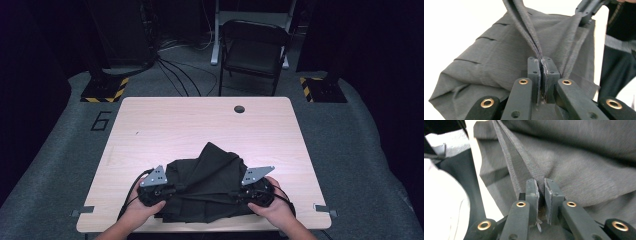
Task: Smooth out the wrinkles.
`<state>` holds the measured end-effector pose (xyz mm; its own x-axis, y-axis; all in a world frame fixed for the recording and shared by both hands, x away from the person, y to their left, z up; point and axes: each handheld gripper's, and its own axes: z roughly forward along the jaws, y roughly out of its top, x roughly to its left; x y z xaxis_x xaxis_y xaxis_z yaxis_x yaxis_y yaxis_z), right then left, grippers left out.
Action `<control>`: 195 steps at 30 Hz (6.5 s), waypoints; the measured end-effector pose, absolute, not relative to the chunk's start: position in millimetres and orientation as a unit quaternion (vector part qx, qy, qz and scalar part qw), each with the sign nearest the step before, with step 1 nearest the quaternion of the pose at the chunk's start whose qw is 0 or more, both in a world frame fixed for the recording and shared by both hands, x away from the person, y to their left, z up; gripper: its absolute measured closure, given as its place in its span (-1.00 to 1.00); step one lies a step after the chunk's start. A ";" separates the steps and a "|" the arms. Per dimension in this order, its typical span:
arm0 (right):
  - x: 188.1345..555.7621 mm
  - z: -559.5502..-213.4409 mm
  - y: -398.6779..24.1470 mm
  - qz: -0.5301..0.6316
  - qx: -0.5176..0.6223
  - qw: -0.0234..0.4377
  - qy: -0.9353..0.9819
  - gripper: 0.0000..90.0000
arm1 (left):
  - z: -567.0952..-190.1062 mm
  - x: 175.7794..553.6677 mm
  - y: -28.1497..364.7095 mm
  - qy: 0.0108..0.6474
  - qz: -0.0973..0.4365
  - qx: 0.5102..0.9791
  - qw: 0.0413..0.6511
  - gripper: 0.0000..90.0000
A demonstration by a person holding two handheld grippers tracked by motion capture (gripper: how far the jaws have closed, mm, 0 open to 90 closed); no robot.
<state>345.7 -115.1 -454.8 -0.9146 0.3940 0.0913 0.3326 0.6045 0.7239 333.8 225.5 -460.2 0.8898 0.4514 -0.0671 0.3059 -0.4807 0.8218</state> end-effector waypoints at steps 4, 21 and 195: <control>344.3 -476.6 -114.4 0.367 0.204 0.020 0.907 0.83 | -474.4 327.3 224.4 0.208 0.063 0.875 0.431 0.91; 343.3 -492.5 -116.9 0.356 0.232 0.006 0.905 0.62 | -506.9 324.9 216.6 0.212 0.034 0.888 0.407 0.91; 340.9 -454.5 -145.8 0.468 0.275 0.055 0.838 -0.15 | -474.5 349.8 236.3 0.288 0.077 0.840 0.453 -0.13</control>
